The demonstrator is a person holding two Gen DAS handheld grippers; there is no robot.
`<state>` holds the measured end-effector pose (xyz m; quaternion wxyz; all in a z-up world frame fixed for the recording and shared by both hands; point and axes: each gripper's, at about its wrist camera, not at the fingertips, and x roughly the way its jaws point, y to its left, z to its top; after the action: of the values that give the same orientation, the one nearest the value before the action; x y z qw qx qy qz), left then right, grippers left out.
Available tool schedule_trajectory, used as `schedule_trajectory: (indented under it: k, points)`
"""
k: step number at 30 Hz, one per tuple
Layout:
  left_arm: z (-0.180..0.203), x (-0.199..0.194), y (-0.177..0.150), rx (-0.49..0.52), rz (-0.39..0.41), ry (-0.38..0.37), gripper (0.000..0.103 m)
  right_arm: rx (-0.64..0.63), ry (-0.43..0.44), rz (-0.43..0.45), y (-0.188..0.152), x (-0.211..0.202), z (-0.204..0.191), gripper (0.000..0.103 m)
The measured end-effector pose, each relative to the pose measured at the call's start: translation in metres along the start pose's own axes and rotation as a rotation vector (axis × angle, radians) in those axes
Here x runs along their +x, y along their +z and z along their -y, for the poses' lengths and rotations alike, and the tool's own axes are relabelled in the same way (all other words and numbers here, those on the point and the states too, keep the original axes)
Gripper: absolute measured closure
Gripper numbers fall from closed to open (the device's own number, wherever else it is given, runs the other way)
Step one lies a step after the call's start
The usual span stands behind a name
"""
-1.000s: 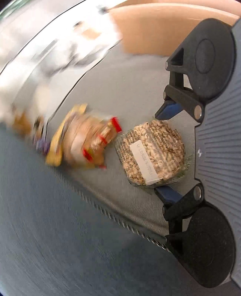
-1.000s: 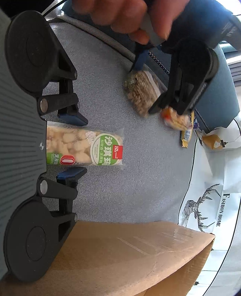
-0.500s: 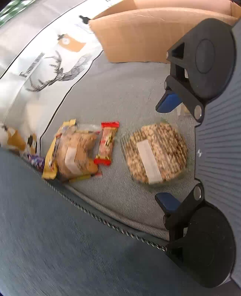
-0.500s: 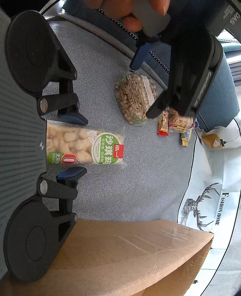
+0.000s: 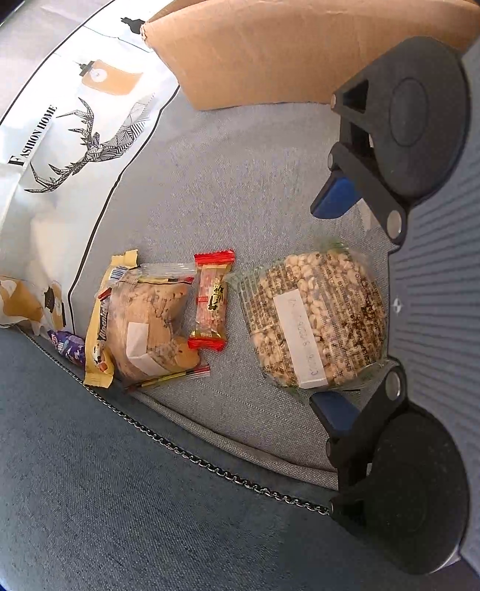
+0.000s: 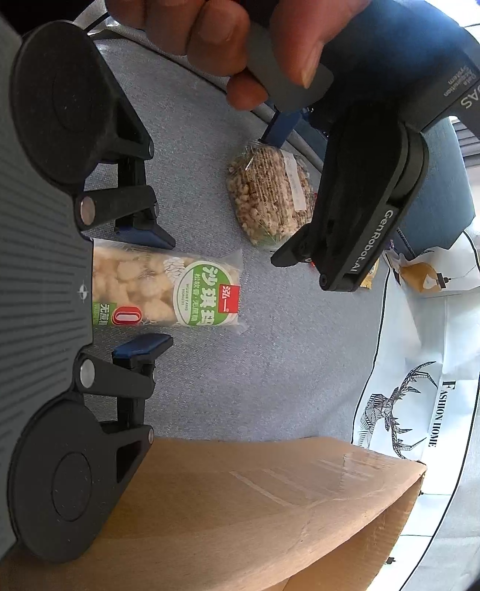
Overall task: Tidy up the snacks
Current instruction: 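Lower the left tool onto the round nut cake pack and close it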
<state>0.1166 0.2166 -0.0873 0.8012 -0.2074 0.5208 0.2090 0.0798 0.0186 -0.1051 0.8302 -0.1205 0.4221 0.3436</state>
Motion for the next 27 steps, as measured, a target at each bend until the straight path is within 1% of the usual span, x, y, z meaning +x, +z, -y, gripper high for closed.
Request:
schedule_trajectory:
  k: [3, 4, 5, 7, 10, 12, 20, 27]
  points:
    - [0.001, 0.001, 0.000, 0.010, 0.008, 0.007, 0.003, -0.010, -0.004, 0.001, 0.000, -0.001, -0.002, 0.052]
    - [0.001, 0.001, 0.000, 0.014, 0.010, 0.011, 0.004, -0.011, -0.006, 0.002, -0.001, -0.001, -0.002, 0.054]
    - [0.001, 0.000, 0.000, 0.019, 0.013, 0.013, 0.005, -0.011, -0.008, 0.004, -0.001, -0.002, -0.002, 0.059]
    - [0.002, 0.000, -0.001, 0.030, 0.020, 0.018, 0.010, -0.013, -0.009, 0.008, -0.001, -0.003, -0.002, 0.064]
    - [0.002, -0.002, -0.001, 0.038, 0.034, 0.022, 0.018, -0.014, -0.010, 0.015, -0.002, -0.004, -0.002, 0.065]
    - [0.000, -0.004, -0.001, 0.033, 0.039, 0.018, 0.019, -0.015, -0.014, 0.025, -0.002, -0.005, -0.003, 0.065]
    - [-0.003, -0.028, -0.003, 0.022, 0.109, -0.010, 0.019, -0.012, 0.002, 0.101, -0.004, -0.025, -0.002, 0.065]
    - [-0.013, -0.060, -0.009, -0.020, 0.181, -0.051, 0.019, -0.007, 0.002, 0.164, -0.004, -0.050, -0.005, 0.065]
